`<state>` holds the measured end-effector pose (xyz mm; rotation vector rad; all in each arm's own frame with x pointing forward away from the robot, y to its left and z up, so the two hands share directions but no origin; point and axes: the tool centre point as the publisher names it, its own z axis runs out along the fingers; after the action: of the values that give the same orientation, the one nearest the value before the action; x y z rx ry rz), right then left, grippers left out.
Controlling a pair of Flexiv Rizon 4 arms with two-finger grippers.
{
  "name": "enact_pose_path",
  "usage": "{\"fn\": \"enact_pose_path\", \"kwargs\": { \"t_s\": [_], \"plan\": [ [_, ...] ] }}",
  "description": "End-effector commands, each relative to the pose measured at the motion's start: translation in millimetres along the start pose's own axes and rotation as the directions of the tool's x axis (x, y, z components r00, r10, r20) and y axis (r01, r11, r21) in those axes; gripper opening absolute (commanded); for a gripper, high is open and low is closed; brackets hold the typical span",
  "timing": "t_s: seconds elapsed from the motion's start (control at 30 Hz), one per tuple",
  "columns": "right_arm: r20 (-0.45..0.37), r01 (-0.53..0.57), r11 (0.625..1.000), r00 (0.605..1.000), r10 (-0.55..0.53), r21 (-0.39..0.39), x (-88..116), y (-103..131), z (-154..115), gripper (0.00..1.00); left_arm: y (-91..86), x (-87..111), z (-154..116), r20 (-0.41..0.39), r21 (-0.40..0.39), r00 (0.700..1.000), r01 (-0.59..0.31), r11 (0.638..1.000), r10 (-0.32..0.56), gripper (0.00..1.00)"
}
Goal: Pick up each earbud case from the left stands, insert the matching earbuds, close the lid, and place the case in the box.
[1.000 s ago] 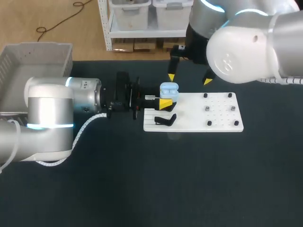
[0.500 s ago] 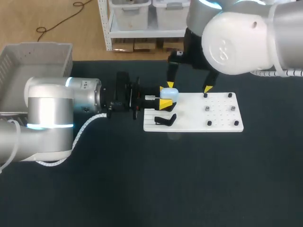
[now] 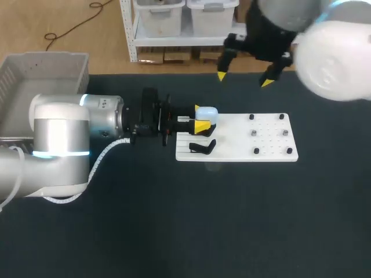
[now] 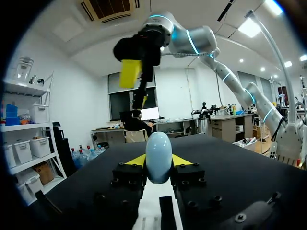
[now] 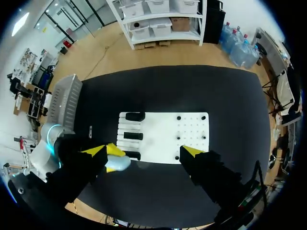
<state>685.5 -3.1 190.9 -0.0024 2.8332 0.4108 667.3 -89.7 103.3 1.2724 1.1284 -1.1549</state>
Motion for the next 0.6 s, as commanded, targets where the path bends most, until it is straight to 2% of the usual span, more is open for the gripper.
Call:
{"fn": "enact_pose_path", "kwargs": {
  "t_s": [0.03,0.23,0.37,0.47,0.6],
  "plan": [
    [0.210,0.017,0.995,0.978,0.005,-0.102,29,-26,-16,1.00,1.9,-29.8,-26,-0.002,-0.045,1.000,0.012,0.999,-0.012,0.00],
    [0.210,0.017,0.995,0.978,0.005,-0.102,29,-26,-16,1.00,10.3,-85.0,-54,-0.032,-0.092,0.998,-0.049,0.995,0.046,0.00],
    [0.210,0.017,0.995,0.978,0.005,-0.102,29,-26,-16,1.00,15.4,-112.9,-69,-0.075,-0.112,0.992,-0.107,0.988,0.099,0.00],
    [0.210,0.017,0.995,0.978,0.005,-0.102,29,-26,-16,1.00,27.9,-116.6,-87,-0.125,-0.177,0.989,-0.105,0.979,0.084,0.00],
    [0.210,0.017,0.995,0.978,0.005,-0.102,29,-26,-16,1.00,51.3,-107.1,-121,-0.205,-0.283,0.978,-0.094,0.954,0.035,0.00]
  ]
}}
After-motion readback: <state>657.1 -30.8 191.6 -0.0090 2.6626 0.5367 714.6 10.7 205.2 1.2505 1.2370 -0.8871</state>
